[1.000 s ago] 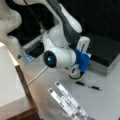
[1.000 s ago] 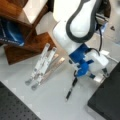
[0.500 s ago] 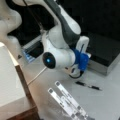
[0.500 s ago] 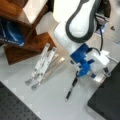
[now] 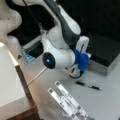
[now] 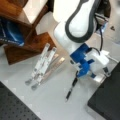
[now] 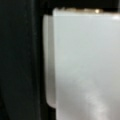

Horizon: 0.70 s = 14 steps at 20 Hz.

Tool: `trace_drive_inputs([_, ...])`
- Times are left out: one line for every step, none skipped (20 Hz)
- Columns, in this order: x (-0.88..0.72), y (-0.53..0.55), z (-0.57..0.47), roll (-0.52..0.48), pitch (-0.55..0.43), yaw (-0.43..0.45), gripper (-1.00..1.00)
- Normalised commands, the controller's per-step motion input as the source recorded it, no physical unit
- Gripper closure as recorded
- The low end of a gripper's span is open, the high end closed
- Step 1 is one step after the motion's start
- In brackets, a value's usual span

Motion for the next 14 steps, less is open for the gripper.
trace_drive_inputs([0.01,0.01,0.00,0.178,-0.036,-0.138,-1.00])
trace_drive_inputs([0.03,0.03,0.00,0.167,-0.028,-0.132,1.00])
trace_drive_inputs([0.04,0.02,0.01,0.161,-0.033,-0.130,1.00])
trace_drive_inputs([0.05,0.02,0.00,0.149,-0.038,-0.130,1.00])
trace_drive_inputs([0.06,0.02,0.00,0.143,-0.040,-0.126,1.00])
trace_drive_inputs([0.06,0.02,0.00,0.143,-0.044,-0.122,1.00])
trace_drive_inputs([0.07,0.02,-0.01,0.139,-0.047,-0.121,1.00])
trace_drive_inputs([0.07,0.01,-0.01,0.135,-0.047,-0.116,1.00])
trace_drive_inputs([0.07,0.01,-0.02,0.125,-0.049,-0.112,1.00])
trace_drive_inputs([0.08,0.00,-0.03,0.118,-0.052,-0.105,1.00])
trace_drive_inputs([0.09,-0.01,-0.04,0.113,-0.056,-0.098,1.00])
trace_drive_inputs([0.09,-0.03,-0.04,0.108,-0.058,-0.096,1.00])
trace_drive_inputs([0.10,-0.04,-0.05,0.109,-0.061,-0.093,1.00])
trace_drive_inputs([0.11,-0.05,-0.04,0.115,-0.058,-0.092,1.00])
